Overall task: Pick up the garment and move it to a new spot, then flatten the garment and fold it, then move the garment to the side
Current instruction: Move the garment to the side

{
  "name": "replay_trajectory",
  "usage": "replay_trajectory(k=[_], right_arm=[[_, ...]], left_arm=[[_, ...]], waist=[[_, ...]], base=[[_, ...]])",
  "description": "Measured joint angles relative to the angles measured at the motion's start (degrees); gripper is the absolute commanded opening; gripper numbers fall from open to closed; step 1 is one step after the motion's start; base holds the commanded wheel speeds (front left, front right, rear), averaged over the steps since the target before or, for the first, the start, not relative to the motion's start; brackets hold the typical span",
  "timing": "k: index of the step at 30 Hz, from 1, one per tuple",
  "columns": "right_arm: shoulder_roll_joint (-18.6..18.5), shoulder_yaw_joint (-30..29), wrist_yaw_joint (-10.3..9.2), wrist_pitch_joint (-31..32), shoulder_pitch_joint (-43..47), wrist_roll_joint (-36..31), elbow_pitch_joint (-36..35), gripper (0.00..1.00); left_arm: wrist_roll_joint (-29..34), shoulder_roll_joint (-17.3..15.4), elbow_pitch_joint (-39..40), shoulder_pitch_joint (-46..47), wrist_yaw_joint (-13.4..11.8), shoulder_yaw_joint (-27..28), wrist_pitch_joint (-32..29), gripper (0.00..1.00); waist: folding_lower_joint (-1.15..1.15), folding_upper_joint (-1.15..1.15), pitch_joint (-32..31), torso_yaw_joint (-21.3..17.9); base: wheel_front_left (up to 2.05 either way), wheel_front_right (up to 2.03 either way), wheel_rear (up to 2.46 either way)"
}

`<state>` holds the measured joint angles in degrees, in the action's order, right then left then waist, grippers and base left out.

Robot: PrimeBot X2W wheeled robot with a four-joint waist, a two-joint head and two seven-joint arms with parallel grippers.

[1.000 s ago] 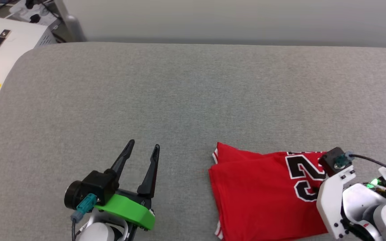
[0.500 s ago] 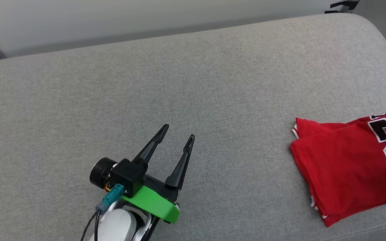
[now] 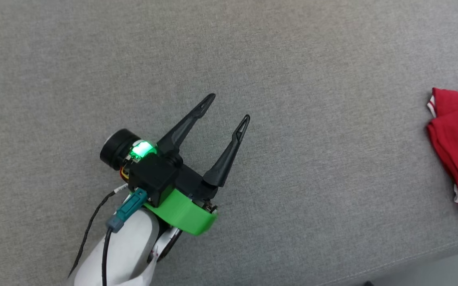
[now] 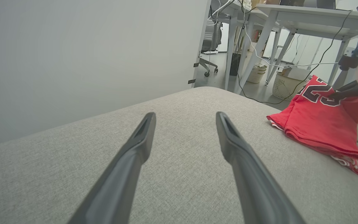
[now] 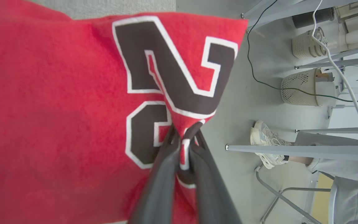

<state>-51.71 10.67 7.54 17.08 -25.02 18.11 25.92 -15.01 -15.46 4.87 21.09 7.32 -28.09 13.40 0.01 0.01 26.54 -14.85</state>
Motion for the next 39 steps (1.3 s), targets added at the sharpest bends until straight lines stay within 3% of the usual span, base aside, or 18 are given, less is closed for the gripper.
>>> replay_trajectory(k=[6, 16, 17, 18, 19, 28, 34, 39], right_arm=[[3.24, -5.3, 0.0, -5.58, -5.58, -3.76, 9.31, 0.0], [7.03, -11.6, 0.0, -8.56, -10.18, -9.5, 19.8, 0.0], [7.3, -12.02, 0.0, -8.89, -10.42, -9.87, 20.27, 0.31], [7.59, -12.44, 0.0, -9.29, -10.65, -10.27, 20.82, 0.87], [7.77, -12.78, 0.0, -9.53, -10.76, -10.8, 21.24, 1.0], [8.1, -13.67, 0.0, -10.35, -11.34, -12.71, 19.81, 1.0], [9.44, -12.16, -0.01, -11.39, -11.25, -8.48, 10.42, 1.0], [12.39, -12.05, -0.01, -12.14, -6.31, -3.74, -1.75, 1.0]], left_arm=[[0.42, -1.19, 4.49, 2.01, -0.02, 0.45, -1.53, 1.0], [0.47, -2.34, 6.58, 2.42, -0.58, 1.12, -1.83, 1.0], [0.47, -2.35, 6.48, 2.41, -0.63, 1.1, -1.83, 1.0], [0.47, -2.33, 6.36, 2.41, -0.86, 1.1, -1.79, 1.0], [0.46, -2.32, 6.21, 2.41, -1.01, 1.12, -1.74, 1.0], [-1.31, -1.09, 1.83, 1.24, -1.7, 2.12, 0.36, 1.0], [-3.24, -0.33, -2.07, -3.14, -3.24, 5.79, 1.21, 1.0], [-4.9, 0.64, -3.44, -6.8, -4.49, 10.12, 1.26, 1.0]], waist=[[0.01, 0.0, 5.95, 0.13], [0.0, 0.0, 10.68, 1.84], [0.0, 0.0, 10.6, 1.97], [0.0, 0.0, 10.39, 2.07], [0.0, 0.0, 10.09, 2.14], [0.0, 0.0, 4.55, 2.61], [-0.01, 0.0, -1.41, 3.42], [-0.01, 0.0, -6.94, 4.7]], base=[[0.0, 0.0, 0.0], [0.0, 0.0, 0.0], [0.0, 0.0, 0.0], [0.0, 0.0, 0.0], [0.0, 0.0, 0.0], [0.0, 0.0, 0.0], [0.0, 0.0, 0.0], [0.0, 0.0, 0.0]])
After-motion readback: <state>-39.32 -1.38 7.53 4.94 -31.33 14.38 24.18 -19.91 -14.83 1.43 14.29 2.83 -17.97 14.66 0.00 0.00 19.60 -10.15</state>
